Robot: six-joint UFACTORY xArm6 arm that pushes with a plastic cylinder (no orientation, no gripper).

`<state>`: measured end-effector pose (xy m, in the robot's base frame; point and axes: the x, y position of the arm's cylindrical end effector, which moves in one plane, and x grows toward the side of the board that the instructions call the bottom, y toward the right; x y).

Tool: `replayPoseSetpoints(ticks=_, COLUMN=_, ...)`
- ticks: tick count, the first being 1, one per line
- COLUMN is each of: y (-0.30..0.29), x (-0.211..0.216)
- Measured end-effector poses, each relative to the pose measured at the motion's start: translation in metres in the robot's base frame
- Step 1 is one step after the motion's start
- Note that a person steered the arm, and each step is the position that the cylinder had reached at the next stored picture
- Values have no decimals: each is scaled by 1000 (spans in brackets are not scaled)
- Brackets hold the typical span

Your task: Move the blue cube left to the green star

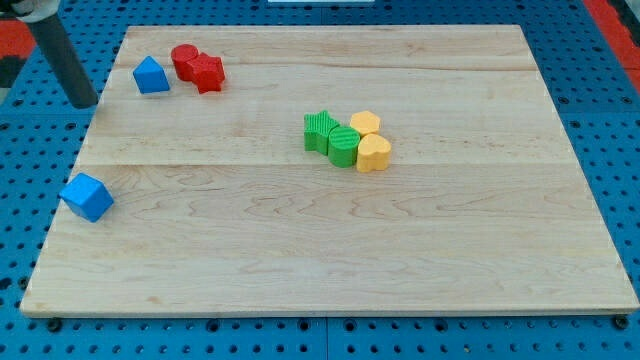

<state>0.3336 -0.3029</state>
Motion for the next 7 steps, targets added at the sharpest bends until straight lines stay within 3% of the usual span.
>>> replayPoseSetpoints(ticks=1, y=10, x=-23)
replayPoseSetpoints(ticks=3, y=96, x=16)
replayPoseSetpoints(ticks=5, y=119, x=205)
replayPoseSetpoints(ticks=6, y=62, x=188)
replayPoseSetpoints(ticks=7, y=49, x=178)
